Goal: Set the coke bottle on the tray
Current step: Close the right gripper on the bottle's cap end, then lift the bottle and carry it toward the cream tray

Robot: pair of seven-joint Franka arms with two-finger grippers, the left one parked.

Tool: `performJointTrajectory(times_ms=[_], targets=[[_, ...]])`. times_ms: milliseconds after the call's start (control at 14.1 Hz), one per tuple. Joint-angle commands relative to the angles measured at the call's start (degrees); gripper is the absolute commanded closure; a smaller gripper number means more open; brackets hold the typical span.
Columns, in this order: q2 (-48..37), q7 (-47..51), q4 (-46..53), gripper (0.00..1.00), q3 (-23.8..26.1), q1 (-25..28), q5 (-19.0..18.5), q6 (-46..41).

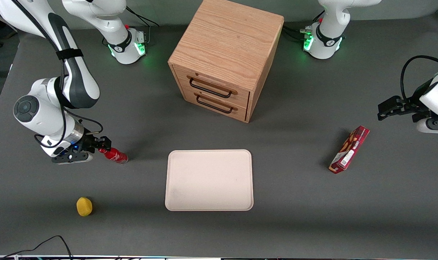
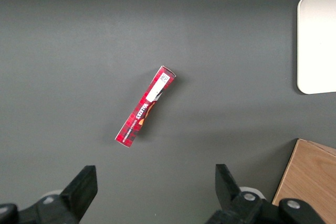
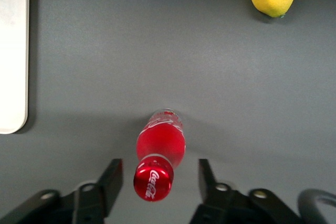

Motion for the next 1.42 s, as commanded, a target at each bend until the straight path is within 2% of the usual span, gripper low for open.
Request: performJointTrajectory(times_ms=[0,71,354,496,708,991,1204,1345], targets=[[-0.43,-0.95,-1.12,0.93,0.22,0.07,-0.51,1.50],[-0.43,-0.95,-1.12,1.00,0.22,0.07,-0.60,1.50],[-1.65,-0.69,-0.51,1.00,0.66,0.07,-1.74,0.36],[-2.71,-0.69,5.35,1.00,0.66,0.07,-1.74,-8.73],[-2.45,-0.86,19.49,1.00,0.66,0.07,-1.65,-28.32],[-1.84,-0.86,36.72,1.00,0.66,0.15,-1.57,-46.80],[-0.17,-0.95,42.12,1.00,0.66,0.59,-1.39,-50.36],[2.46,-0.25,44.74,1.00,0.66,3.74,-1.56,-50.36]])
